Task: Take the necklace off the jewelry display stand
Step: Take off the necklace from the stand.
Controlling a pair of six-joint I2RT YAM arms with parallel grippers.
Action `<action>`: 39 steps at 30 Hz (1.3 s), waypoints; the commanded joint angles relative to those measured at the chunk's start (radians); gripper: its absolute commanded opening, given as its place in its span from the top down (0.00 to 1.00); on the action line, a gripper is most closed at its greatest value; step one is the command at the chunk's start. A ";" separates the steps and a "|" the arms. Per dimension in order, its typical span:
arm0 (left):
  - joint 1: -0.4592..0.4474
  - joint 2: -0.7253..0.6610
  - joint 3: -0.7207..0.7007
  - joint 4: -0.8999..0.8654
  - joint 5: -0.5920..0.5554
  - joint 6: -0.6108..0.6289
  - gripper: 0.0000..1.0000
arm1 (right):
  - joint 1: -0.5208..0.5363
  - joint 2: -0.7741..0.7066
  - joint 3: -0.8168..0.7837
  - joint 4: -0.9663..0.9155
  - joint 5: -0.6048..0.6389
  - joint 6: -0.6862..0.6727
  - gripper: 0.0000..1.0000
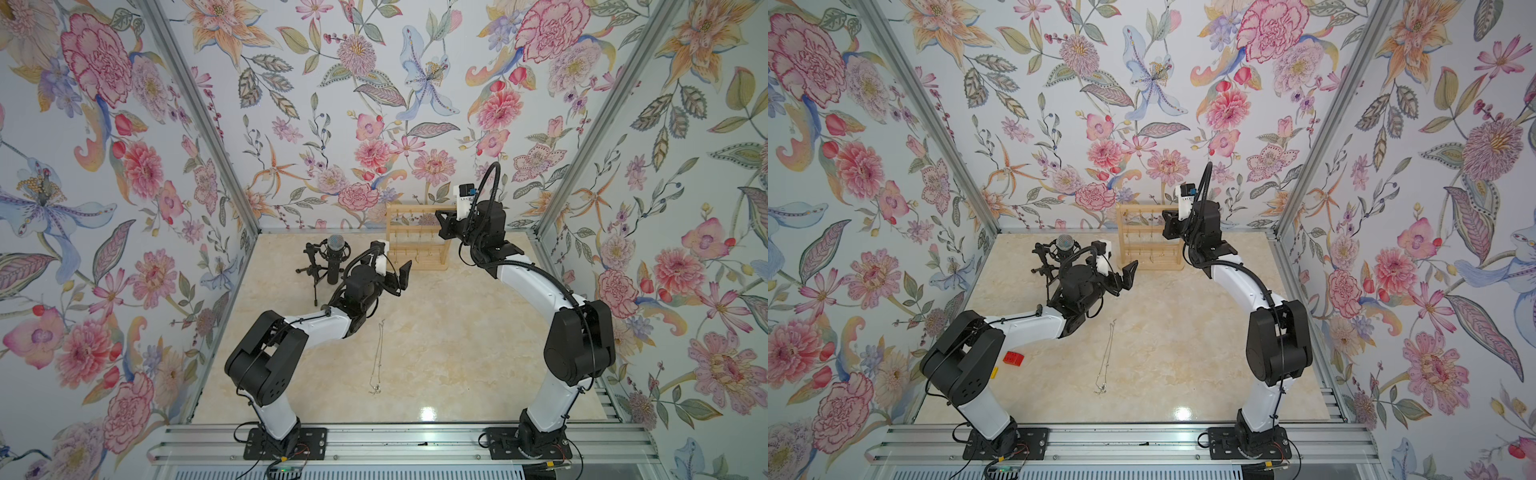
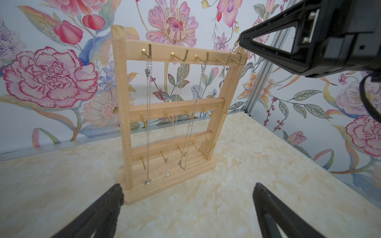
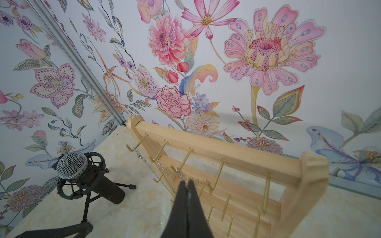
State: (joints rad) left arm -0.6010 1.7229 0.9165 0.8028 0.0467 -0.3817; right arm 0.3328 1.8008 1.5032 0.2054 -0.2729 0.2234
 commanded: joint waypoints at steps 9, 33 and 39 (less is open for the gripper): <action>0.014 -0.002 -0.016 0.033 0.012 -0.006 0.01 | 0.013 -0.057 0.019 0.026 -0.007 -0.016 1.00; 0.013 -0.038 -0.054 0.063 -0.017 0.013 0.01 | 0.054 -0.216 -0.053 0.000 -0.003 -0.043 1.00; 0.014 -0.054 -0.075 0.085 -0.028 0.026 0.01 | 0.058 -0.271 -0.099 0.004 -0.009 -0.048 1.00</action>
State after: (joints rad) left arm -0.6010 1.7069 0.8558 0.8402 0.0410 -0.3798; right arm 0.3832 1.5707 1.4284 0.2031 -0.2726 0.1959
